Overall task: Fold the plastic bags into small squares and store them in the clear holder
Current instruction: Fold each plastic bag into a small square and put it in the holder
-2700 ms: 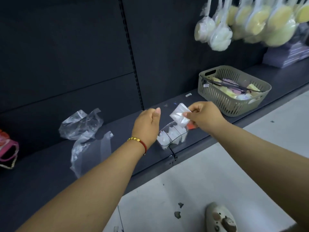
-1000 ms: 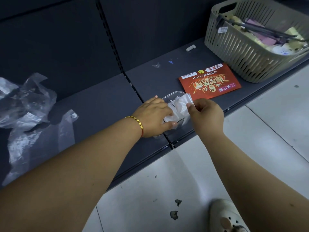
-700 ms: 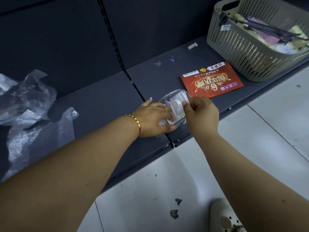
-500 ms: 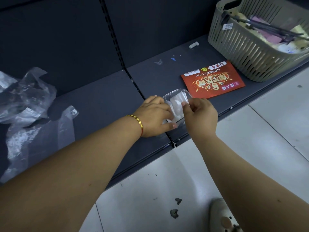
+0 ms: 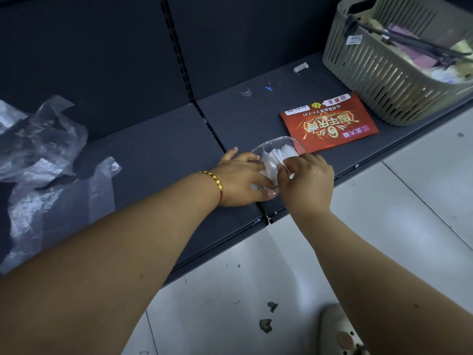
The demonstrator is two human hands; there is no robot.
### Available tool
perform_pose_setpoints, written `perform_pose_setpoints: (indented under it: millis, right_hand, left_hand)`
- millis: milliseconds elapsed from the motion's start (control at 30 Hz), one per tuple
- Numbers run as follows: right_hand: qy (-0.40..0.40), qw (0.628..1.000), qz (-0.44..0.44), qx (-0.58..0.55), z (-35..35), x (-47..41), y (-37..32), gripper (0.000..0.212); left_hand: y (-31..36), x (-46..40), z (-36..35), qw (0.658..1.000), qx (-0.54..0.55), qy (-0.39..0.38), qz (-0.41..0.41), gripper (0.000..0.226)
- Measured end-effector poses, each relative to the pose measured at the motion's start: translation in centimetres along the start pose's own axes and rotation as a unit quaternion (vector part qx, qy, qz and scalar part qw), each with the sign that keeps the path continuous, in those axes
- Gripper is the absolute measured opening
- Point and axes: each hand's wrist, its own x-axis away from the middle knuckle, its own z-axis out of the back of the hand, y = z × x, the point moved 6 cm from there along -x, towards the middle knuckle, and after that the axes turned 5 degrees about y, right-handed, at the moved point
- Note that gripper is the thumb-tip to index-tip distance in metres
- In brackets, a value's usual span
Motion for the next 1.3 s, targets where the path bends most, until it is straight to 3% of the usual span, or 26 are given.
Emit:
perform_pose_setpoints:
  millis: [133, 333, 500, 600, 833, 967, 1067, 1133, 1233, 1300]
  right_hand:
    - [-0.037, 0.994, 0.056, 0.086, 0.0, 0.1, -0.7, 0.022]
    - [-0.176, 0.973, 0.019, 0.151, -1.6, -0.8, -1.1, 0.02]
    - [-0.134, 0.976, -0.005, 0.171, -1.5, -1.0, -1.0, 0.021]
    - [-0.13, 0.976, -0.036, 0.169, -1.9, -0.8, -0.9, 0.016]
    - [-0.198, 0.961, -0.069, 0.181, -2.6, -0.5, -0.5, 0.023]
    - [-0.134, 0.98, -0.075, 0.122, -1.8, -0.1, -0.9, 0.027]
    - [-0.047, 0.995, -0.043, 0.077, -0.7, 0.7, -3.2, 0.019]
    - [-0.039, 0.998, -0.004, 0.052, -0.5, 1.9, -6.0, 0.019]
    - [-0.098, 0.992, 0.073, -0.033, -1.8, 5.6, -10.5, 0.023]
    - [-0.188, 0.973, 0.115, -0.061, -3.5, 8.6, -12.9, 0.027]
  left_hand:
    - [-0.4, 0.2, 0.2, 0.999, -0.013, 0.028, -0.007, 0.038]
    - [-0.9, 2.4, 1.0, 0.975, 0.036, 0.219, 0.024, 0.053]
    - [-0.2, 3.3, -2.5, 0.987, -0.043, 0.139, 0.061, 0.078]
    - [-0.2, 3.1, -4.2, 0.989, -0.056, 0.11, 0.077, 0.076]
    - [0.2, 2.6, -4.4, 0.987, -0.054, 0.109, 0.103, 0.067]
    - [-0.6, 5.0, -3.7, 0.979, -0.02, 0.151, 0.139, 0.068]
    - [-2.8, 9.0, -4.6, 0.957, -0.023, 0.179, 0.228, 0.078]
    - [-4.8, 12.6, -5.4, 0.932, -0.015, 0.194, 0.307, 0.077]
    - [-7.6, 18.6, -6.5, 0.877, 0.02, 0.246, 0.412, 0.077]
    - [-9.4, 22.3, -7.3, 0.844, 0.04, 0.261, 0.467, 0.079]
